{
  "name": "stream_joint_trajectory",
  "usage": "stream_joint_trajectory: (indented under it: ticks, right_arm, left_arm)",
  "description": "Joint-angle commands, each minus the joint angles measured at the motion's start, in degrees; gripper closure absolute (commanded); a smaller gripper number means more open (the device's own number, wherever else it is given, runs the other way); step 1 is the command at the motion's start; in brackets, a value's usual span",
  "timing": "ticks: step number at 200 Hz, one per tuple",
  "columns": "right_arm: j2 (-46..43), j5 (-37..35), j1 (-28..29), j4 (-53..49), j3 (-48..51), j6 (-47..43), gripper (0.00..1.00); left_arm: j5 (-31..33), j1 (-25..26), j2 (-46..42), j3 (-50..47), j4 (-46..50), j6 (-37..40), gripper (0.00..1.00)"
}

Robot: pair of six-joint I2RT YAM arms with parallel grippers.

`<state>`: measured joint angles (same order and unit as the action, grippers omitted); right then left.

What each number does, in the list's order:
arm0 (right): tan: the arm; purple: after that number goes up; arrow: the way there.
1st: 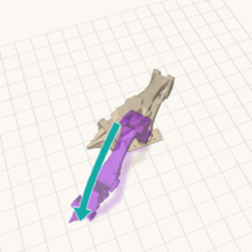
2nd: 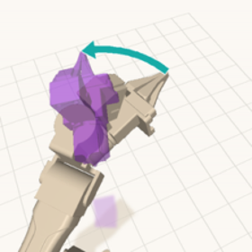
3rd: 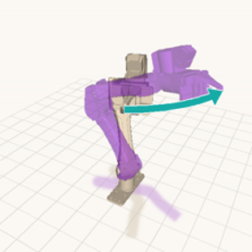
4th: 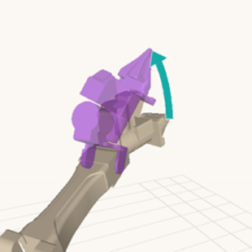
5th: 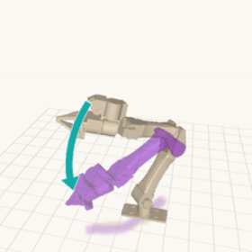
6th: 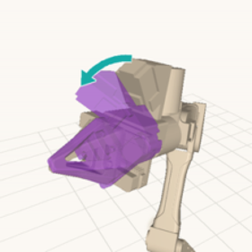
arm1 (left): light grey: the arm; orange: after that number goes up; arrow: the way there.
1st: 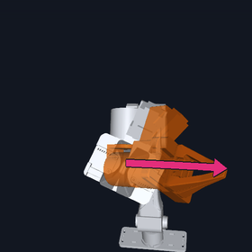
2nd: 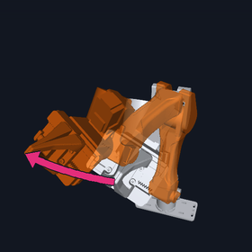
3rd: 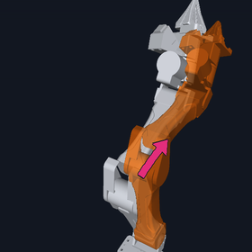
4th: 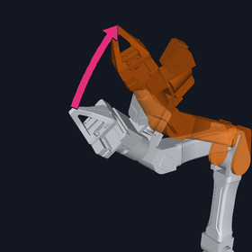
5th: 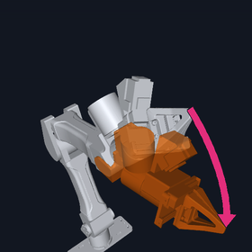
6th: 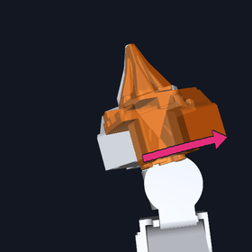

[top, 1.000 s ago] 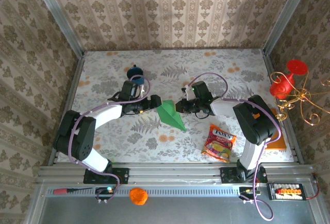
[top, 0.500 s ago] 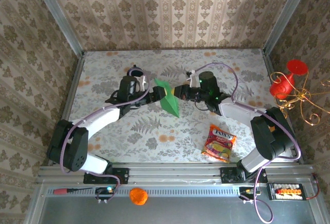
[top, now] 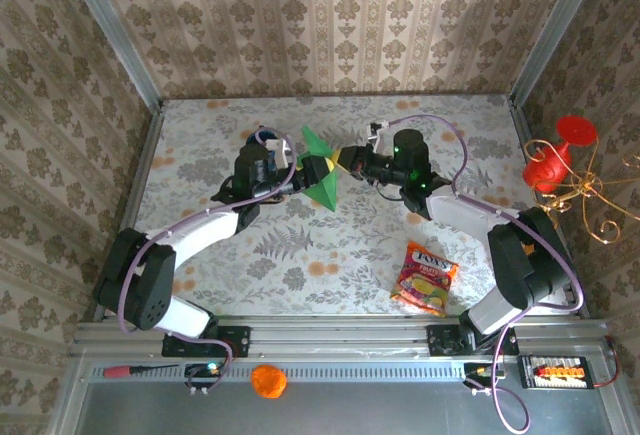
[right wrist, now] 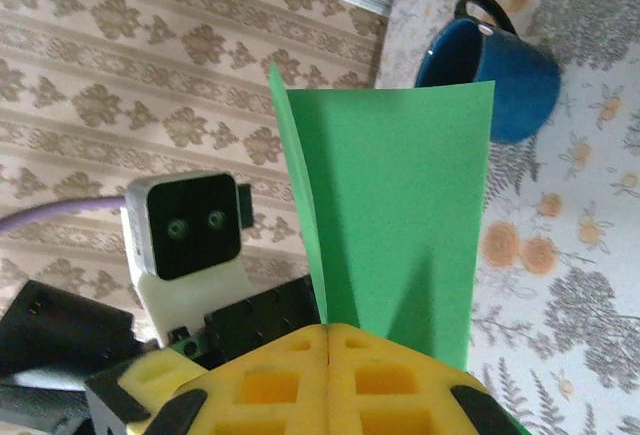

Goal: Fold a paper plane with a square sheet of paper (pick it up from the middle)

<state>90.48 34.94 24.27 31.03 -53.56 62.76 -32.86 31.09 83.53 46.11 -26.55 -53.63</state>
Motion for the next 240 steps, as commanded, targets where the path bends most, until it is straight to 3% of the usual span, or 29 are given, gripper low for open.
stream_joint_trajectory:
  ticks: [1,126,240]
  right_arm:
    - [0.98,1.55,-1.01,6.40,0.80,4.82,0.94]
    - [1.64,2.68,-2.46,12.99,2.74,10.37,0.93]
    - [1.83,4.08,-3.18,19.20,4.66,12.16,0.92]
  left_arm:
    - [-2.56,0.28,-0.65,-1.10,-6.99,-3.09,0.24]
    - [-5.63,1.96,0.29,-2.90,-16.29,-3.15,0.53]
    - [-4.83,0.92,1.84,-4.54,-24.71,-11.05,0.57]
